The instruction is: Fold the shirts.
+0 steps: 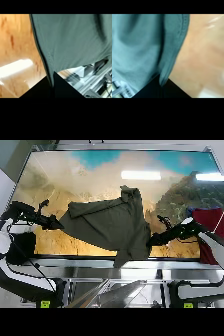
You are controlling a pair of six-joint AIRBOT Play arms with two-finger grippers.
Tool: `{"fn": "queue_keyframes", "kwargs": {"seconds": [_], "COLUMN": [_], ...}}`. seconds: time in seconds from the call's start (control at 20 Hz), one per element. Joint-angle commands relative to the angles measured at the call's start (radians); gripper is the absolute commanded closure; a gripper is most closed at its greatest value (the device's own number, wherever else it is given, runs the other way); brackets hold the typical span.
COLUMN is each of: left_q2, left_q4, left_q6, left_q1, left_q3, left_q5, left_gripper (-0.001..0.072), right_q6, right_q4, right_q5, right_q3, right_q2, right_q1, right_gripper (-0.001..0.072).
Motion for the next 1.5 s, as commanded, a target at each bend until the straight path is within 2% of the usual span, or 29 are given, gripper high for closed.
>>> {"fn": "queue_keyframes", "kwargs": {"seconds": [0.0, 0.1, 0.3, 0.4, 0.5, 0.55, 0.6, 0.7, 0.8, 0.9, 1.0, 1.2, 1.3, 1.45], "left_q2": [0.048, 0.147, 0.441, 0.589, 0.745, 0.818, 0.888, 0.988, 1.012, 0.97, 0.879, 0.619, 0.465, 0.224], "left_q4": [-0.087, -0.151, -0.499, -0.571, -0.568, -0.554, -0.513, -0.408, -0.396, -0.439, -0.458, -0.449, -0.377, -0.28], "left_q6": [0.001, 0.003, 0.045, 0.031, 0.024, 0.032, 0.045, 0.042, 0.042, 0.049, 0.067, 0.16, 0.159, 0.155], "left_q1": [0.004, 0.017, 0.066, 0.067, 0.065, 0.069, 0.09, 0.161, 0.235, 0.241, 0.163, -0.048, -0.125, -0.208], "left_q3": [0.062, 0.101, 0.206, 0.295, 0.386, 0.428, 0.472, 0.523, 0.506, 0.411, 0.307, 0.167, 0.145, 0.185], "left_q5": [0.086, 0.122, 0.177, 0.152, 0.062, -0.013, -0.087, -0.204, -0.224, -0.209, -0.191, -0.219, -0.295, -0.394], "left_gripper": [0.0689, 0.0689, 0.0689, 0.0689, 0.0689, 0.0689, 0.0689, 0.069, 0.069, 0.069, 0.0689, 0.0689, 0.0689, 0.0689], "right_q6": [0.045, 0.096, 0.141, 0.164, 0.162, 0.129, 0.089, 0.087, 0.087, 0.087, 0.1, 0.102, 0.103, 0.103], "right_q4": [0.064, 0.064, 0.064, 0.065, 0.068, 0.065, 0.04, -0.049, -0.035, 0.064, 0.107, 0.209, 0.167, 0.1], "right_q5": [0.122, 0.137, 0.08, 0.044, -0.01, -0.061, -0.121, -0.231, -0.237, -0.161, -0.092, 0.003, -0.002, -0.095], "right_q3": [0.117, 0.268, 0.605, 0.739, 0.844, 0.89, 0.925, 0.946, 0.945, 0.945, 0.941, 0.872, 0.838, 0.812], "right_q2": [0.146, 0.314, 0.647, 0.777, 0.874, 0.921, 0.964, 1.016, 0.978, 0.846, 0.678, 0.34, 0.186, -0.014], "right_q1": [-0.022, -0.072, -0.2, -0.244, -0.252, -0.252, -0.252, -0.252, -0.251, -0.249, -0.249, -0.224, -0.188, -0.141], "right_gripper": [0.0691, 0.0691, 0.0691, 0.0691, 0.0691, 0.0691, 0.0691, 0.0691, 0.0692, 0.0692, 0.0692, 0.0692, 0.0692, 0.0692]}}
